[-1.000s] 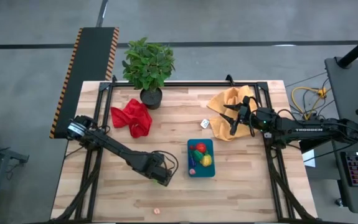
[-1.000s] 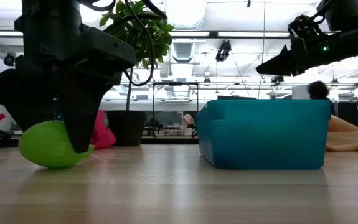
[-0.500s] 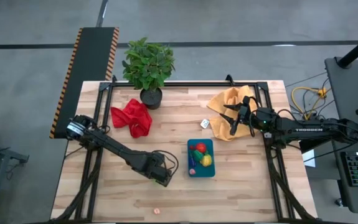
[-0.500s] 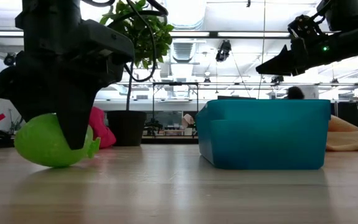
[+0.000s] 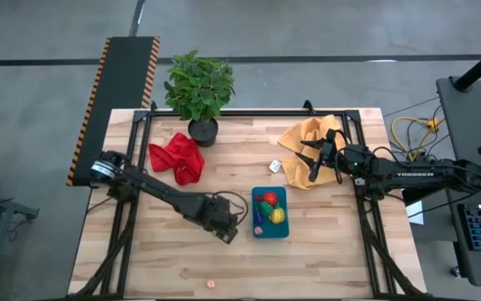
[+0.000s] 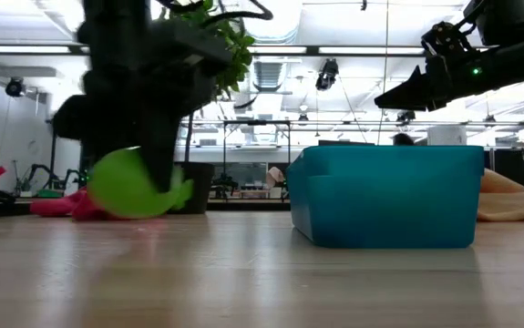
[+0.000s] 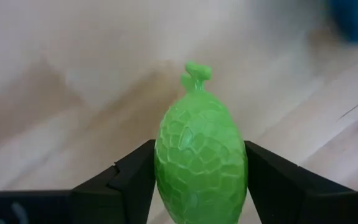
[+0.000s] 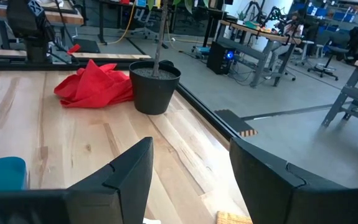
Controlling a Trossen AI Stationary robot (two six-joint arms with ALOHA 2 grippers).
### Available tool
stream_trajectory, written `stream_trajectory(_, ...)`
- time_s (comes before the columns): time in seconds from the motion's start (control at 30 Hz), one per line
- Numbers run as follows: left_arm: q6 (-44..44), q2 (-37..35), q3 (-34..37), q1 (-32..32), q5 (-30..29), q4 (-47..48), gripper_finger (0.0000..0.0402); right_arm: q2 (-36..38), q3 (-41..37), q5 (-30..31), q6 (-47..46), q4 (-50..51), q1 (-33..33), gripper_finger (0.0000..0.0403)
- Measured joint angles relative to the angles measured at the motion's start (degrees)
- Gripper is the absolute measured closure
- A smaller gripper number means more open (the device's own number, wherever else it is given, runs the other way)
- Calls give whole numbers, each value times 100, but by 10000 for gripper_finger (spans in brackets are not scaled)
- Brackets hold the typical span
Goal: Pick and placing Produce into tupperware
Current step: Put the green melon into the blue bin
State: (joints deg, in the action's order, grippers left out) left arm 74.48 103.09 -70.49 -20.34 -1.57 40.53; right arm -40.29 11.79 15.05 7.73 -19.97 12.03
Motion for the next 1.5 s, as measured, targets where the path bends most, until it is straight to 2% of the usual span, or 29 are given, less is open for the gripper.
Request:
stream_trajectory(0.33, -1688, -4, -875, 497, -654, -61, 200, 0, 0, 0, -5, 0, 0, 197)
stream_trajectory(0.6, -2802, -7, -1326, 865, -1122, -666, 200, 2, 0, 0, -13, 2, 0, 197)
stream_trajectory(0.77, -3386, 20, -1314, 1101, -1134, -1749, 200, 2, 0, 0, -4, 2, 0, 197)
stream_trajectory(0.9, -3641, 196, -1312, 1217, -1117, -2208, 200, 2, 0, 1, 0, 2, 0, 197)
stream_trajectory(1.23, -4163, 914, -1338, 1455, -1089, -2625, 200, 2, 0, 2, 142, 46, 2, 197)
stream_trajectory(1.5, -4674, 1058, -1356, 1482, -1073, -2595, 200, 0, 0, 2, 177, 76, 2, 197)
